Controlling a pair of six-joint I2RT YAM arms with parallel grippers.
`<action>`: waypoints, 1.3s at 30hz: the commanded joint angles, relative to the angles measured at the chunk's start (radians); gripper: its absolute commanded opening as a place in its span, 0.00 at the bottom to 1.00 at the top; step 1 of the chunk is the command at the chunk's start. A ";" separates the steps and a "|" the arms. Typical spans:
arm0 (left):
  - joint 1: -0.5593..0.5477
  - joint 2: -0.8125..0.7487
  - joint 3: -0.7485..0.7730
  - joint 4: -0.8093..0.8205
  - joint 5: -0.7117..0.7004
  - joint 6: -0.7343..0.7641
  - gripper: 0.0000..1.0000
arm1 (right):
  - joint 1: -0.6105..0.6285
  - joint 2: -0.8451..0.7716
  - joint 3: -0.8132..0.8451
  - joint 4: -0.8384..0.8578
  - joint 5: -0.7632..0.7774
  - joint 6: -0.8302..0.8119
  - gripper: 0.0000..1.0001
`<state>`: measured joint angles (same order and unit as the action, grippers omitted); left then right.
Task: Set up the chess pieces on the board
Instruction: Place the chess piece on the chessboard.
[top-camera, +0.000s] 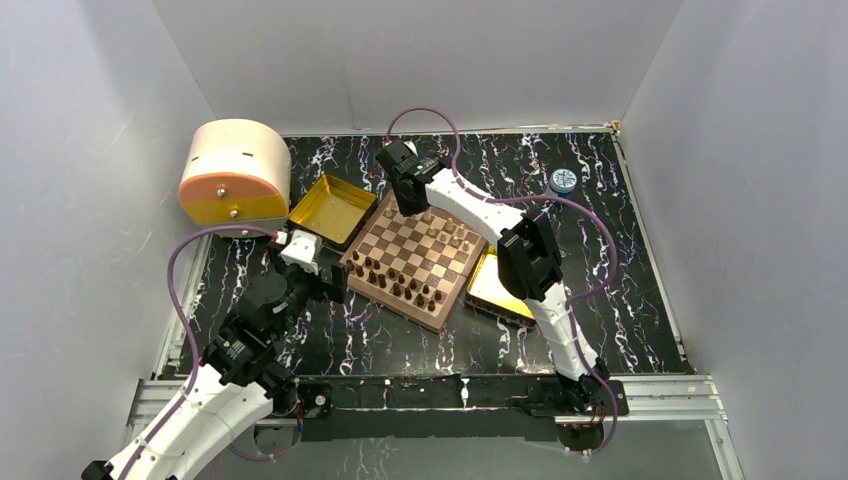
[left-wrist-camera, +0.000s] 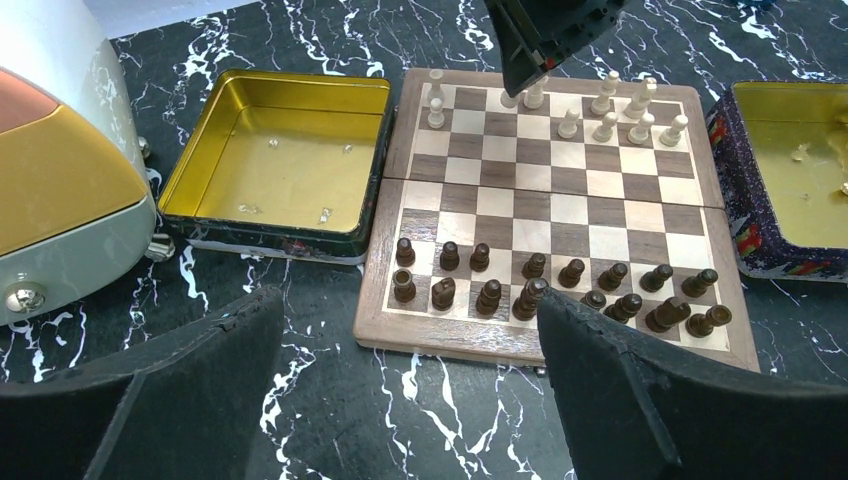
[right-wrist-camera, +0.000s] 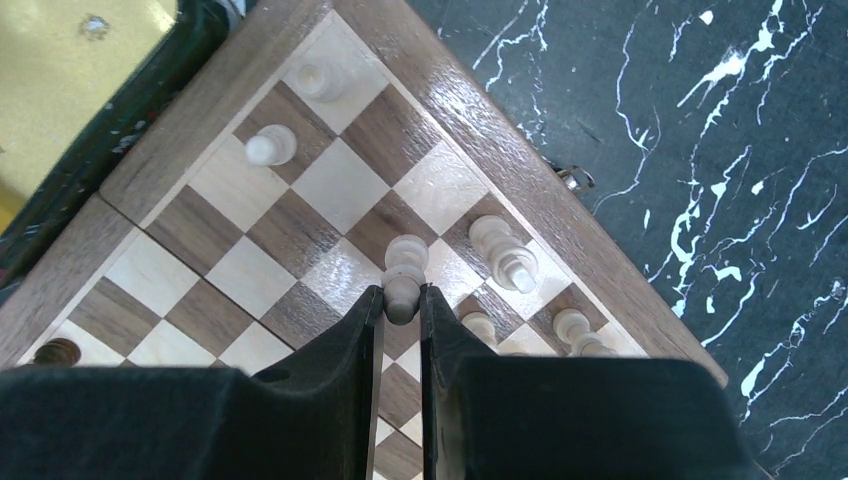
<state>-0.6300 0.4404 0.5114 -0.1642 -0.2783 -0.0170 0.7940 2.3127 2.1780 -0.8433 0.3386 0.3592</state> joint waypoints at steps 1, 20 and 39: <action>0.003 -0.022 0.022 0.010 0.007 0.026 0.94 | -0.017 0.018 0.052 -0.022 0.031 0.011 0.21; 0.003 -0.032 0.022 0.011 0.030 0.050 0.94 | -0.050 0.061 0.065 0.031 -0.035 -0.022 0.23; 0.003 -0.031 0.022 0.013 0.036 0.060 0.94 | -0.068 0.089 0.077 0.038 -0.063 -0.018 0.25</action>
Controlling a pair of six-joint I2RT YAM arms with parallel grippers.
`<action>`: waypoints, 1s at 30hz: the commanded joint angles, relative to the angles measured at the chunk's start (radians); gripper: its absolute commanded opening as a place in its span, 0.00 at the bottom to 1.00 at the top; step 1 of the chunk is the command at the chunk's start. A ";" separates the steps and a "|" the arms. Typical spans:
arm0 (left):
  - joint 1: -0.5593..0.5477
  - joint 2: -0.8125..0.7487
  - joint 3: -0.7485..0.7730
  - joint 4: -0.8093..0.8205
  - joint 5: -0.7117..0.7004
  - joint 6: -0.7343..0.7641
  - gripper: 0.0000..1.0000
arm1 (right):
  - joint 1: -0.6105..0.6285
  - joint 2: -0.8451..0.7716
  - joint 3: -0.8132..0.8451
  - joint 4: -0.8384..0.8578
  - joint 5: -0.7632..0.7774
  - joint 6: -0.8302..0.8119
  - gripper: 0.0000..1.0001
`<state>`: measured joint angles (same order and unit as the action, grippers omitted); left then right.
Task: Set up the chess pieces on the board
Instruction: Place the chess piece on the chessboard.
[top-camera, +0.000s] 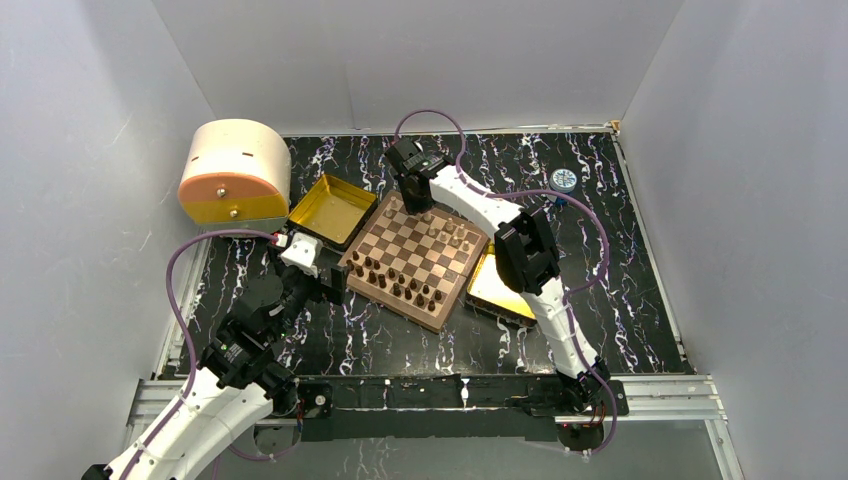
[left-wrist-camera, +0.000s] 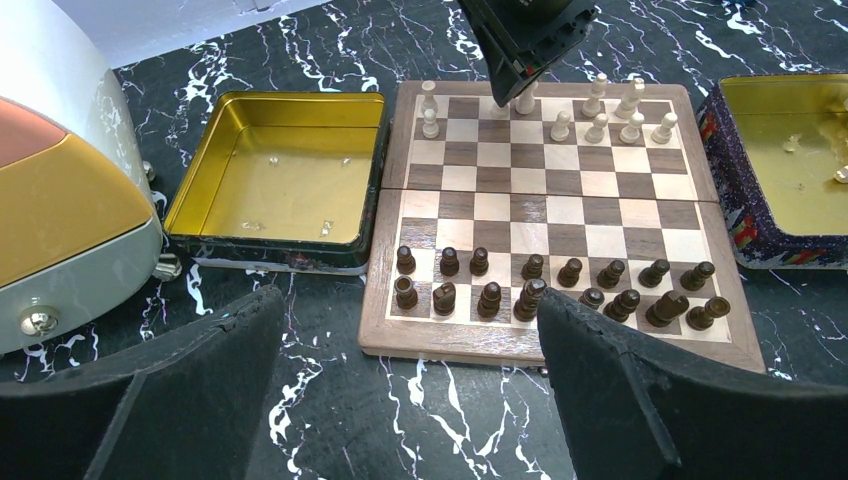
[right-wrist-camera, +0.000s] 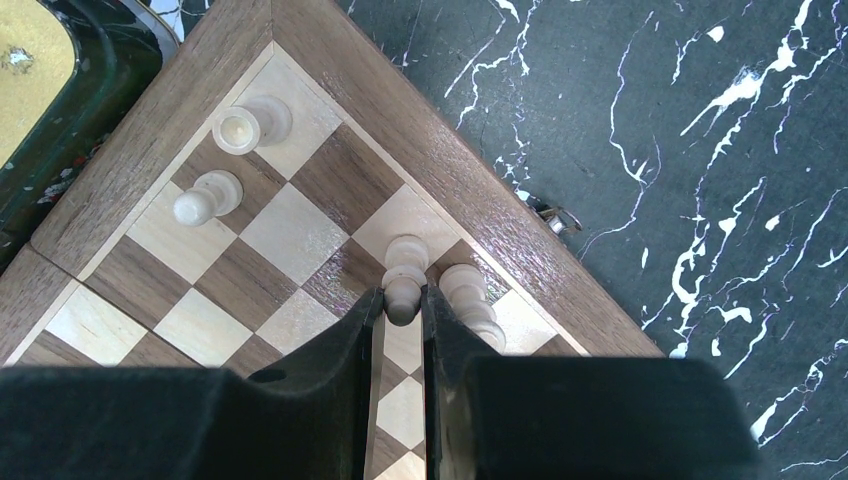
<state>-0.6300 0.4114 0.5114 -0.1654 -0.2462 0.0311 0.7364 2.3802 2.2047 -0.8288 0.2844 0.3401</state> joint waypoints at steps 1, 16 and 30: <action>0.003 -0.003 0.022 0.012 0.004 0.013 0.94 | -0.010 0.022 0.050 0.023 -0.009 0.001 0.25; 0.003 -0.002 0.022 0.015 0.008 0.019 0.94 | -0.015 0.026 0.052 0.030 -0.026 0.004 0.28; 0.003 -0.001 0.022 0.014 0.013 0.021 0.94 | -0.018 0.031 0.065 0.037 -0.043 0.005 0.30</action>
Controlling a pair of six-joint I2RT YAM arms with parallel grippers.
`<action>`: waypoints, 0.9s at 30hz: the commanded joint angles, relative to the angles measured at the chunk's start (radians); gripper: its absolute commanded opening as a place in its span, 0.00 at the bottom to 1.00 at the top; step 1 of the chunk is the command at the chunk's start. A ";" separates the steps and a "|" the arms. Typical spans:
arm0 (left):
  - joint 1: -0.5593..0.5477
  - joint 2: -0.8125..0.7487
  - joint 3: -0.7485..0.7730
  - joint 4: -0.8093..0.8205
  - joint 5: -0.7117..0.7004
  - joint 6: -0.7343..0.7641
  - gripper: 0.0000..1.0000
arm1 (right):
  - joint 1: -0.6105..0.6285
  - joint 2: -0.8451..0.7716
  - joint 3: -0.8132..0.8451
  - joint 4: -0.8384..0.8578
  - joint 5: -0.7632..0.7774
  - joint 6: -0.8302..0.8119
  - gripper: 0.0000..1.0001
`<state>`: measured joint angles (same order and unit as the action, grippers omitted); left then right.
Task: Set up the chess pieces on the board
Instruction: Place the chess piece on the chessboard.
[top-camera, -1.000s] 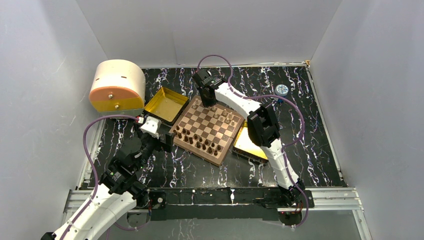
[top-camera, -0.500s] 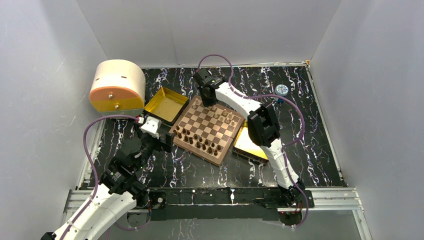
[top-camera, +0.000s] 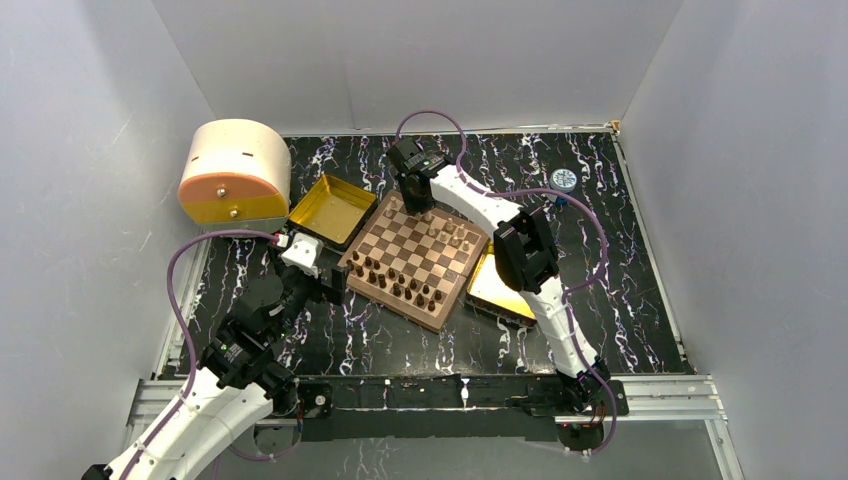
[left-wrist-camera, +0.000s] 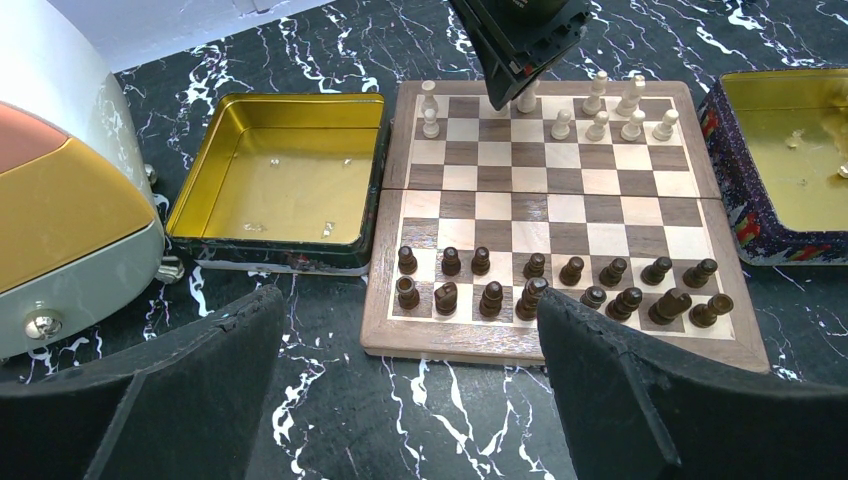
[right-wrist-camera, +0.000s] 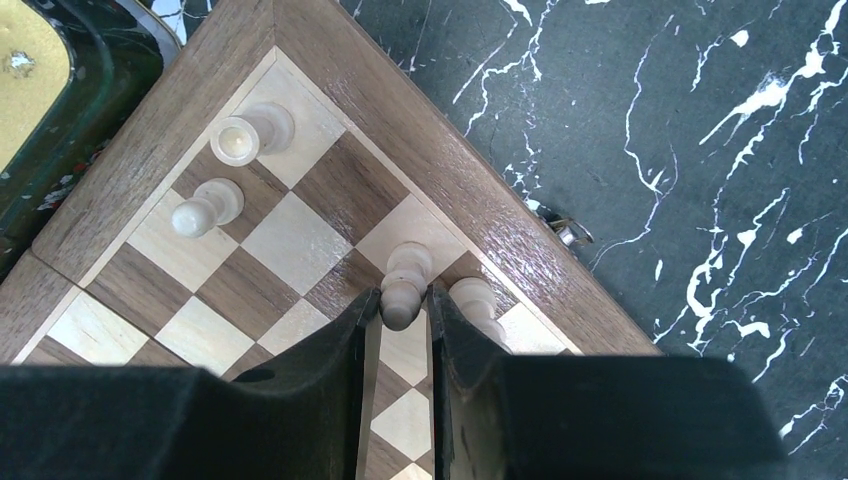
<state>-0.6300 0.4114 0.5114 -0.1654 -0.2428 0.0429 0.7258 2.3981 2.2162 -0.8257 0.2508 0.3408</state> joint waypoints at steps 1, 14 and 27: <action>0.003 -0.002 0.022 0.015 0.010 0.011 0.94 | -0.007 0.013 0.053 0.035 -0.009 0.004 0.30; 0.003 0.000 0.022 0.017 0.014 0.014 0.94 | -0.008 0.016 0.059 0.037 0.010 0.004 0.29; 0.003 0.010 0.021 0.020 0.023 0.014 0.94 | -0.009 0.000 0.100 0.026 0.010 -0.005 0.38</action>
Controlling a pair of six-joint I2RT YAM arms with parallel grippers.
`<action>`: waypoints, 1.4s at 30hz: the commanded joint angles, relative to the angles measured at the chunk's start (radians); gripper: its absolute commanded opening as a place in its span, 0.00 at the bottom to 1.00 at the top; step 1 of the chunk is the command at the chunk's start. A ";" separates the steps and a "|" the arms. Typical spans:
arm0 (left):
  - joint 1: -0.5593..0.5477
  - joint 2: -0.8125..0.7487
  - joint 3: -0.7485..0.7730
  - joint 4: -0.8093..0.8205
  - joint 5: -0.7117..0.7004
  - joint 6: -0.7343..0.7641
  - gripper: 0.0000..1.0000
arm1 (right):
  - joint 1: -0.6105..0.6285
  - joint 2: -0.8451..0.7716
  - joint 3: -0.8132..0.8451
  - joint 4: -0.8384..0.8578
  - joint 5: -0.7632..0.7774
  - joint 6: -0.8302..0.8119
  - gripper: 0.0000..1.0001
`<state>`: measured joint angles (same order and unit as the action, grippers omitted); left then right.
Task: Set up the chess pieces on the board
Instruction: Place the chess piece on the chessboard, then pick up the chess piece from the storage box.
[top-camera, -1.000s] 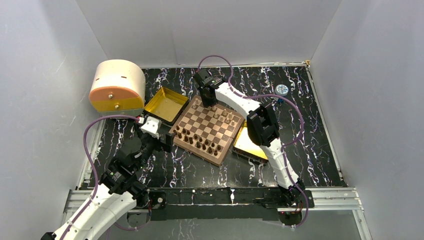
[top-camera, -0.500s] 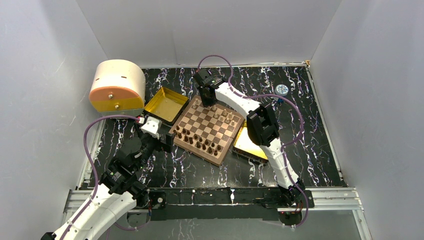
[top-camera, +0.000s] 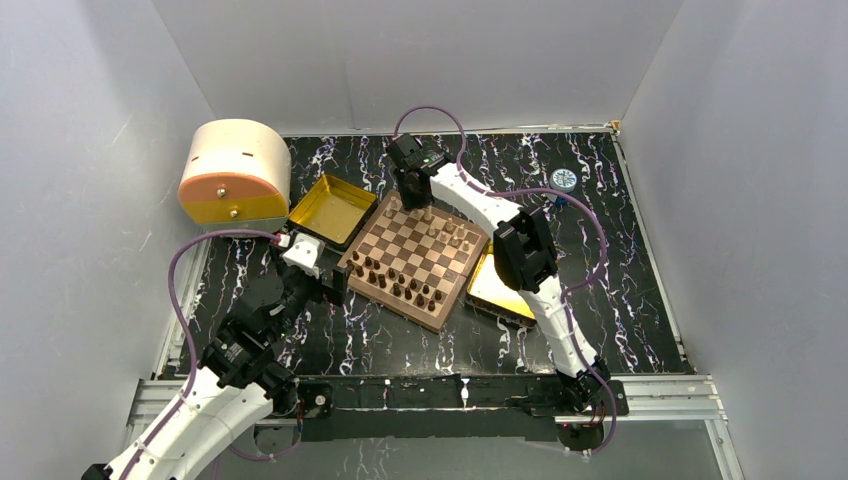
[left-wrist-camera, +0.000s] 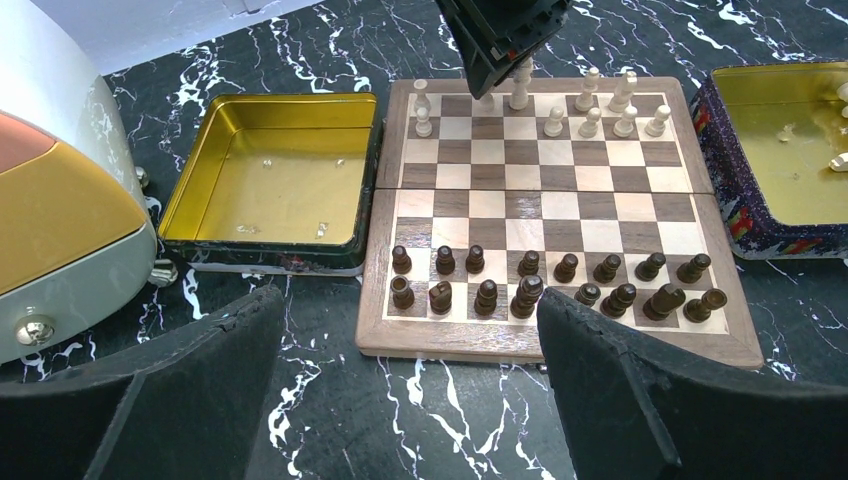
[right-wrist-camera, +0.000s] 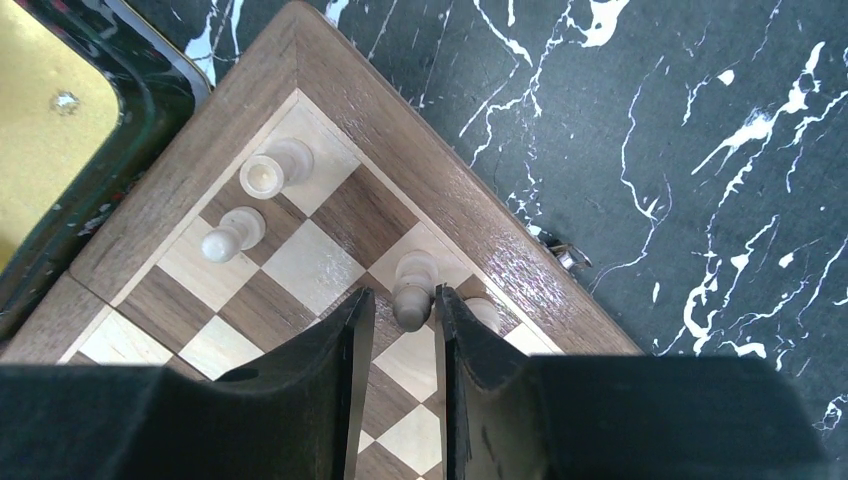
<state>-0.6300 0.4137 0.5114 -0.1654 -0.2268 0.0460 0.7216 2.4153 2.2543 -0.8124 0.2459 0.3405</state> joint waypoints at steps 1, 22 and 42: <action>0.003 0.009 0.021 0.019 0.007 0.011 0.94 | -0.005 -0.023 0.062 0.013 0.014 -0.005 0.38; 0.003 0.035 0.018 0.024 -0.010 -0.024 0.93 | -0.004 -0.174 0.015 0.039 0.032 -0.007 0.45; 0.003 0.272 0.182 -0.029 -0.018 -0.155 0.94 | -0.007 -0.760 -0.639 0.091 0.142 0.052 0.42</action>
<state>-0.6300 0.6388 0.6281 -0.1936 -0.2955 -0.1253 0.7212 1.7958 1.7390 -0.7662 0.2993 0.3580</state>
